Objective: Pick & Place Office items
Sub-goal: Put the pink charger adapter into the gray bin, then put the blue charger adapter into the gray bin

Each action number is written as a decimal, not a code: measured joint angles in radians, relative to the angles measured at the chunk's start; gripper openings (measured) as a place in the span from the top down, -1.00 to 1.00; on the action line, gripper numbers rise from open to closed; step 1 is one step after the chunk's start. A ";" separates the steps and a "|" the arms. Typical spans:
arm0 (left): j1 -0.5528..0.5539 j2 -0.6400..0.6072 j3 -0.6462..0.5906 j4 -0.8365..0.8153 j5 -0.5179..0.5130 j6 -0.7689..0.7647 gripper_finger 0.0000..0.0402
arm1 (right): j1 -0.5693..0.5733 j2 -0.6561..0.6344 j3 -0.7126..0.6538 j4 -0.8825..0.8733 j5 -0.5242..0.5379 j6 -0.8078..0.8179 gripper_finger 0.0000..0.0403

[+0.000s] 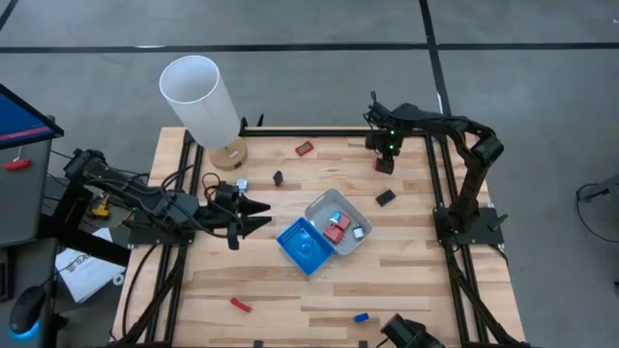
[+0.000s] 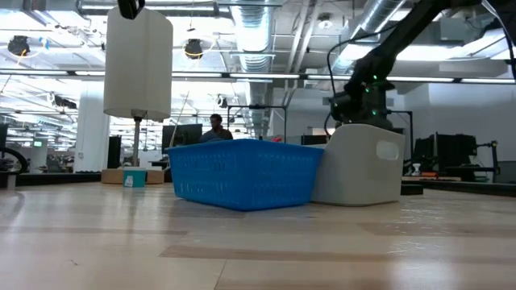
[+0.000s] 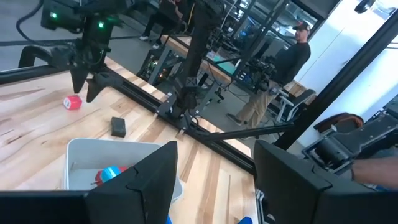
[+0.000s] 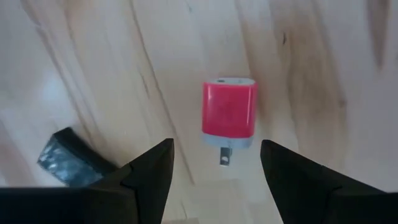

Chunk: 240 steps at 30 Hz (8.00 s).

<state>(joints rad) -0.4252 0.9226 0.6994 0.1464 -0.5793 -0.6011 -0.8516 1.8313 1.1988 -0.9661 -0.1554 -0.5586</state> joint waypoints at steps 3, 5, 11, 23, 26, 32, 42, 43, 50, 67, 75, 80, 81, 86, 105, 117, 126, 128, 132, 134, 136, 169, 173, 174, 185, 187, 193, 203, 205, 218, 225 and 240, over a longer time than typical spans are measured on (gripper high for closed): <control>0.000 0.000 0.000 0.000 0.000 -0.001 -0.04 | 0.001 0.000 -0.012 0.019 0.000 0.005 -0.15; 0.000 0.000 0.000 0.000 0.000 -0.002 -0.04 | 0.002 0.000 -0.011 0.042 0.011 0.002 -0.15; 0.000 0.000 0.000 0.000 0.000 -0.008 -0.04 | -0.002 0.000 -0.011 0.093 0.023 -0.006 -0.15; 0.000 0.000 0.000 0.000 0.000 -0.009 -0.04 | 0.003 0.007 -0.043 0.136 0.019 -0.018 -0.15; 0.000 0.000 0.000 0.001 0.000 -0.010 -0.04 | 0.001 0.007 -0.057 0.148 0.019 -0.018 -0.15; 0.000 0.000 0.000 0.000 0.000 -0.010 -0.04 | 0.008 0.007 -0.058 0.172 0.016 -0.016 -0.13; 0.000 0.000 0.000 0.001 0.000 -0.017 -0.04 | 0.008 0.007 -0.058 0.197 0.021 -0.004 0.09; 0.000 0.000 0.000 0.002 0.000 -0.017 -0.04 | 0.008 0.007 -0.058 0.197 0.022 0.002 0.12; 0.000 0.000 0.000 0.004 0.000 -0.017 -0.04 | 0.020 0.005 -0.057 0.175 0.022 0.036 0.49; 0.000 -0.022 0.000 -0.086 0.001 0.044 -0.04 | 0.147 -0.128 -0.058 0.110 0.024 0.178 0.49; 0.000 -0.168 0.000 -0.271 0.000 0.072 -0.04 | 0.225 -0.332 -0.058 0.028 0.000 0.345 0.49; 0.000 -0.252 0.000 -0.365 -0.001 0.099 -0.04 | 0.359 -0.439 -0.058 0.023 -0.066 0.537 0.49; 0.000 -0.262 0.000 -0.387 -0.001 0.099 -0.04 | 0.396 -0.455 -0.058 0.029 -0.074 0.581 0.49; 0.000 -0.277 0.000 -0.475 0.005 0.098 -0.04 | 0.602 -0.497 -0.058 0.100 -0.084 0.797 0.49; 0.000 -0.275 0.000 -0.570 0.055 0.106 -0.04 | 0.954 -0.304 -0.024 0.325 0.142 1.464 0.49; 0.000 -0.275 0.000 -0.569 0.108 0.098 -0.04 | 0.900 -0.164 0.009 0.202 0.134 1.494 0.49; 0.000 -0.275 0.000 -0.569 0.121 0.097 -0.04 | 0.882 -0.140 0.009 0.159 0.142 1.441 0.49; 0.000 -0.275 0.000 -0.571 0.121 0.097 -0.04 | 0.874 -0.140 0.009 0.159 0.153 1.438 0.49; 0.000 -0.275 0.000 -0.572 0.121 0.097 -0.04 | 0.860 -0.140 0.009 0.166 0.155 1.424 0.49; 0.000 -0.275 0.000 -0.572 0.121 0.097 -0.04 | 0.856 -0.141 0.009 0.166 0.157 1.421 0.45; 0.000 -0.275 0.000 -0.572 0.121 0.096 -0.04 | 0.853 -0.141 0.009 0.166 0.156 1.417 0.38; 0.000 -0.275 0.000 -0.582 0.121 0.089 -0.04 | 0.830 -0.142 0.012 0.261 0.156 1.389 0.28; 0.000 -0.275 0.000 -0.643 0.121 0.089 -0.04 | 0.837 -0.150 0.028 0.264 0.157 1.387 0.29; 0.000 -0.275 0.000 -0.667 0.121 0.087 -0.04 | 0.839 -0.152 0.029 0.262 0.157 1.385 0.29; 0.023 -0.275 0.000 -1.053 -0.039 -0.333 -0.09 | 0.867 -0.198 0.032 0.174 0.171 1.386 0.25; 0.052 -0.275 0.000 -1.109 -0.070 -0.454 -0.14 | 0.873 -0.202 0.034 0.185 0.184 1.388 0.25; 0.218 -0.251 0.000 -1.102 -0.034 -0.594 -0.31 | 0.877 -0.215 0.032 0.175 0.190 1.383 0.24; 0.592 -0.012 0.000 -1.019 0.189 -0.456 -0.41 | 0.862 -0.296 0.032 0.206 0.189 1.370 0.23; 0.630 0.040 0.000 -0.997 0.191 -0.435 -0.42 | 0.863 -0.335 0.032 0.214 0.189 1.370 0.24; 0.596 0.378 0.000 -0.810 0.032 -0.431 -0.42 | 0.880 -0.559 0.032 0.286 0.301 1.390 0.32; 0.516 0.382 -0.018 -0.756 -0.174 -0.551 -0.42 | 0.905 -0.616 0.033 0.312 0.341 1.389 0.32; 0.479 0.384 -0.224 -0.614 -0.192 -0.747 -0.42 | 0.926 -0.630 0.032 0.357 0.330 1.370 0.32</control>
<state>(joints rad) 0.0539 1.3071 0.4752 -0.4680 -0.7709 -1.3483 0.0746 1.2011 1.2312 -0.6093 0.1748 0.8112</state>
